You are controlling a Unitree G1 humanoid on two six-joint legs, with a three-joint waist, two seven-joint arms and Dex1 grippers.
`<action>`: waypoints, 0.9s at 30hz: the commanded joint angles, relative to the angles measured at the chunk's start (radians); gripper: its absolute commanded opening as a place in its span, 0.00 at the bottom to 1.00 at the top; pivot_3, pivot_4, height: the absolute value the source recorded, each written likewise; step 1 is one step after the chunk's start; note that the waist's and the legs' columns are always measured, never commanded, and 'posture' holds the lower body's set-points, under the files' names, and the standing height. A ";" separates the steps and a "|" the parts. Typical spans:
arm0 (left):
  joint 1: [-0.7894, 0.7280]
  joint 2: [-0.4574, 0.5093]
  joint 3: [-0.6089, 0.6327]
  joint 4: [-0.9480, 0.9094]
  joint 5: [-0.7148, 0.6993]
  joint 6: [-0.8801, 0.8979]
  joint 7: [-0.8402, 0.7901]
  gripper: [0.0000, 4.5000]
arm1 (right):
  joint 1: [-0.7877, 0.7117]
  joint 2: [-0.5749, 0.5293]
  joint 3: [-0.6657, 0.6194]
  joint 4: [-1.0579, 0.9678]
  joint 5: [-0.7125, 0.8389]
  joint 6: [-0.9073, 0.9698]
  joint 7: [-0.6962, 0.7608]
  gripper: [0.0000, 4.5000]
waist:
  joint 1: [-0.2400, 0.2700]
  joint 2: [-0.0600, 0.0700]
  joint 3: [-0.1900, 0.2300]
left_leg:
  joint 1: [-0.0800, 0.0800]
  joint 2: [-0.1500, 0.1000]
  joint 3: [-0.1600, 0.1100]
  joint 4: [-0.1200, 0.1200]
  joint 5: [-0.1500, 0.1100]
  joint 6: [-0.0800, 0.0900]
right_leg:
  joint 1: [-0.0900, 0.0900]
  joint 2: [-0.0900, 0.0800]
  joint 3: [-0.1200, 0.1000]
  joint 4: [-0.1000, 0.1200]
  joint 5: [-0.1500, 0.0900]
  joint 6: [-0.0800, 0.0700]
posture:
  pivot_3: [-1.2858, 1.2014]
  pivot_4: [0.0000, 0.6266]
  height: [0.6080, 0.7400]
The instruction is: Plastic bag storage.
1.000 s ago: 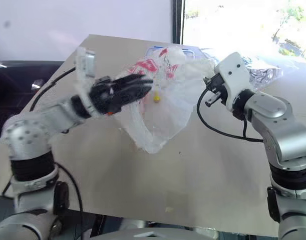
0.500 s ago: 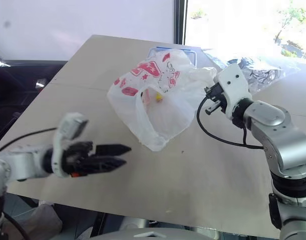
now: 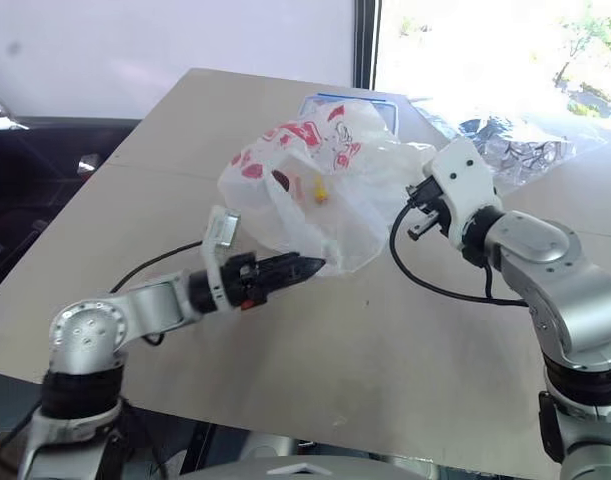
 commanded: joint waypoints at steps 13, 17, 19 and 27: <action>-0.116 -0.124 -0.022 0.084 -0.395 -0.197 0.372 1.00 | -0.005 -0.001 -0.011 -0.047 0.008 0.014 -0.031 0.00 | 0.000 0.000 0.000 | 0.000 0.000 0.000 0.000 0.000 0.000 | 0.000 0.000 0.000 0.000 0.000 0.000 | 0.52 0.24 1.00; -0.120 -0.202 -0.011 0.126 -0.430 -0.303 0.516 0.94 | -0.009 0.000 -0.005 -0.037 0.009 0.003 -0.028 0.00 | 0.001 0.000 0.000 | 0.001 0.000 -0.002 0.001 0.000 0.000 | 0.003 0.000 0.000 -0.001 0.000 0.000 | 0.52 0.24 1.00; -0.112 -0.234 0.005 0.127 -0.447 -0.327 0.546 0.81 | -0.012 -0.001 0.001 -0.030 0.007 -0.003 -0.027 0.00 | 0.000 0.000 0.000 | 0.001 0.000 -0.002 0.001 0.000 0.000 | 0.003 0.000 0.000 -0.001 0.000 0.000 | 0.52 0.24 1.00; -0.060 -0.193 0.079 0.034 -0.448 -0.284 0.461 0.01 | -0.019 0.004 -0.003 -0.004 0.010 -0.026 -0.021 0.00 | -0.001 0.000 0.000 | 0.001 0.000 -0.002 0.001 0.000 0.000 | 0.003 0.001 0.000 -0.001 0.000 0.000 | 0.52 0.24 1.00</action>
